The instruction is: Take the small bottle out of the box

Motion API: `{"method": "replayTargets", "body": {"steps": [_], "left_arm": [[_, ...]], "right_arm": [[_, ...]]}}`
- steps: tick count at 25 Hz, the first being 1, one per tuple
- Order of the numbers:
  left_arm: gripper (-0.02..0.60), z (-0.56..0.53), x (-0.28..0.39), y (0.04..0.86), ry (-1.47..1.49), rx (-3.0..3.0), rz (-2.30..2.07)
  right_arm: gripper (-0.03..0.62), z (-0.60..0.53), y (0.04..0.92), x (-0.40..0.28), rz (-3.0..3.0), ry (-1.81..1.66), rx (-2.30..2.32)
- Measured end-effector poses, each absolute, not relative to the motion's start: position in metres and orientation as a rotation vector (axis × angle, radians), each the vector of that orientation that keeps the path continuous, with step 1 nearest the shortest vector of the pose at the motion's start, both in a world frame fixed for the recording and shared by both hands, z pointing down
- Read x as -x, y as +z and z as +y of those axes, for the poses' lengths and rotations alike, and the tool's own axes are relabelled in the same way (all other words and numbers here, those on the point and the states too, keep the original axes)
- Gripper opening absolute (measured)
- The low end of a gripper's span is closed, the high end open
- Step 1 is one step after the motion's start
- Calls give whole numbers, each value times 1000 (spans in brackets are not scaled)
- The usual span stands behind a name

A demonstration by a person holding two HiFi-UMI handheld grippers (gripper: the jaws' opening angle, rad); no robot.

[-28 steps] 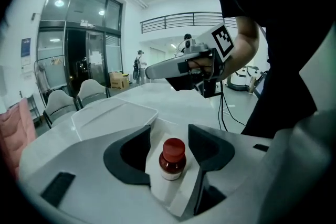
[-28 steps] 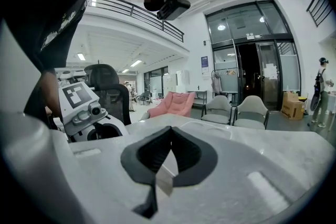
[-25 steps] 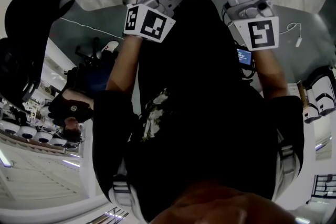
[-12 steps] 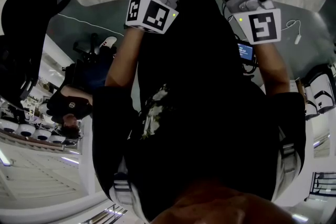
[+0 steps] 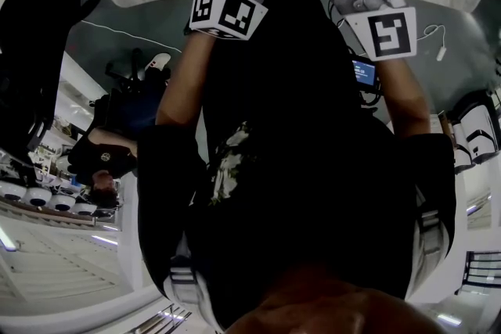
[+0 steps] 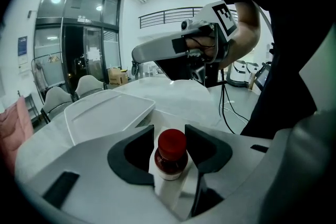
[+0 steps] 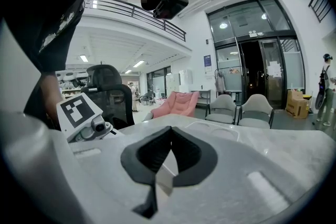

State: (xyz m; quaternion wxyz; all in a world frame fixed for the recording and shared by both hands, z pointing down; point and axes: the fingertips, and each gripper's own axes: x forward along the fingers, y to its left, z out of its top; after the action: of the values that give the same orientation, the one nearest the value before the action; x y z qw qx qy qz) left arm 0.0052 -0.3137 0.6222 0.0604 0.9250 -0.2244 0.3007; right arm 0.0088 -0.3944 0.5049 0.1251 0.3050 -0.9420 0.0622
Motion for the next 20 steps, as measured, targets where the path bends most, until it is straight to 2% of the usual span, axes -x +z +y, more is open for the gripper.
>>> {"method": "replayTargets", "body": {"steps": [5,20], "left_arm": [[174,-315,-11,621,916,-2817,-673],[170,-318,-16,620,899,-2823,-680]], "right_arm": [[-3,-395,505,-9,-2742,171,-882],[-5,-397,506,-4,-2739,163,-867]]}}
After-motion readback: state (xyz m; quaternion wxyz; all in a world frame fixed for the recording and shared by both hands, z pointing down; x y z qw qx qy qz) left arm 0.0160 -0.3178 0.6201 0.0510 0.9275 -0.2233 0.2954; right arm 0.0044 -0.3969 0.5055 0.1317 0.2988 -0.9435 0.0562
